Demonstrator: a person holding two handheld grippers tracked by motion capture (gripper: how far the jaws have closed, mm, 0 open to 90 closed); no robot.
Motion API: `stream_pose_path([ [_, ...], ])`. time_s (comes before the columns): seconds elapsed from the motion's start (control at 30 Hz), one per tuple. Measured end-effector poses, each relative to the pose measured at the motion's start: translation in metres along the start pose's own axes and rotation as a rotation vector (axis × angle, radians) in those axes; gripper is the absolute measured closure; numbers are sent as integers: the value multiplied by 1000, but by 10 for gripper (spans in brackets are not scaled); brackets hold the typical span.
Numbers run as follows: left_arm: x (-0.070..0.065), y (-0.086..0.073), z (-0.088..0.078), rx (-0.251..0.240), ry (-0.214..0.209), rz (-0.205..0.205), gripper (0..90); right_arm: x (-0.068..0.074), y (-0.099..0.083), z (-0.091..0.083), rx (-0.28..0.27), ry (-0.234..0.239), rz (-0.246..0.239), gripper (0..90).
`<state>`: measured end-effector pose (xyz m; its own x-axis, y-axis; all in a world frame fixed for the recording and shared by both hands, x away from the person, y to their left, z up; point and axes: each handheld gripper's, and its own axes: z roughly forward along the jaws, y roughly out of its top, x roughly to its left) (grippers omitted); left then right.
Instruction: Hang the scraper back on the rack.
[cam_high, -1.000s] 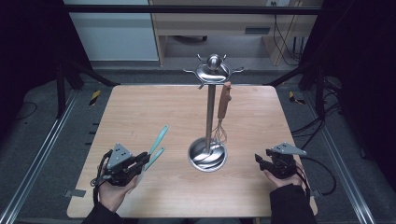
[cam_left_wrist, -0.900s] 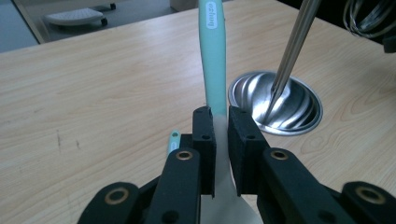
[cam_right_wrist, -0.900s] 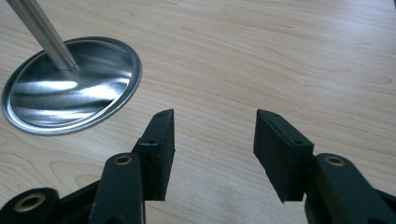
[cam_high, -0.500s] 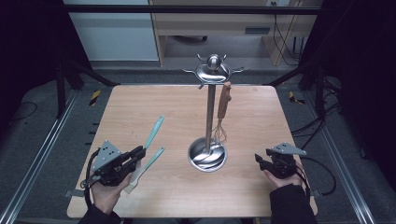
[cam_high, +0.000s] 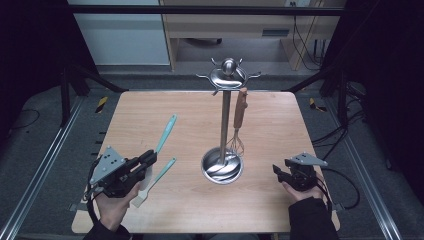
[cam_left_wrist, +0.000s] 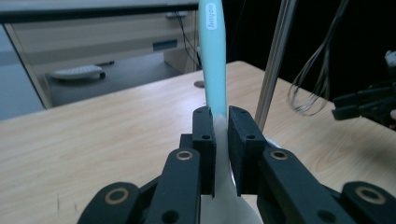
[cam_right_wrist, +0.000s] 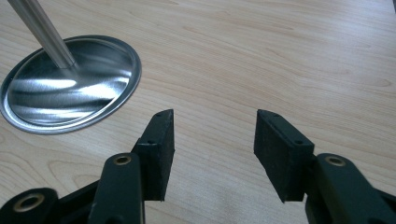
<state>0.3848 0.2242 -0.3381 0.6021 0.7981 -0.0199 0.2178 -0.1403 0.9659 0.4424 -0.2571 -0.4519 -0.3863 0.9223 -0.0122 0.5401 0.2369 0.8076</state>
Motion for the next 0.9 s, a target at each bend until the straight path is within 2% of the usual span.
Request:
stream_pose_path([
  [0.17,-1,12,-4,-48,-7,-2,812,0,0,-1,3,5,12,482],
  [0.23,-2,16,-5,-64,-11,-4,812,0,0,0,-1,-1,0,482],
  [0.47,-6,25,-7,-110,-30,-2,812,0,0,0,2,-3,10,482],
  [0.9,-26,37,-6,-149,-72,37,812,0,-1,0,3,-3,9,482],
])
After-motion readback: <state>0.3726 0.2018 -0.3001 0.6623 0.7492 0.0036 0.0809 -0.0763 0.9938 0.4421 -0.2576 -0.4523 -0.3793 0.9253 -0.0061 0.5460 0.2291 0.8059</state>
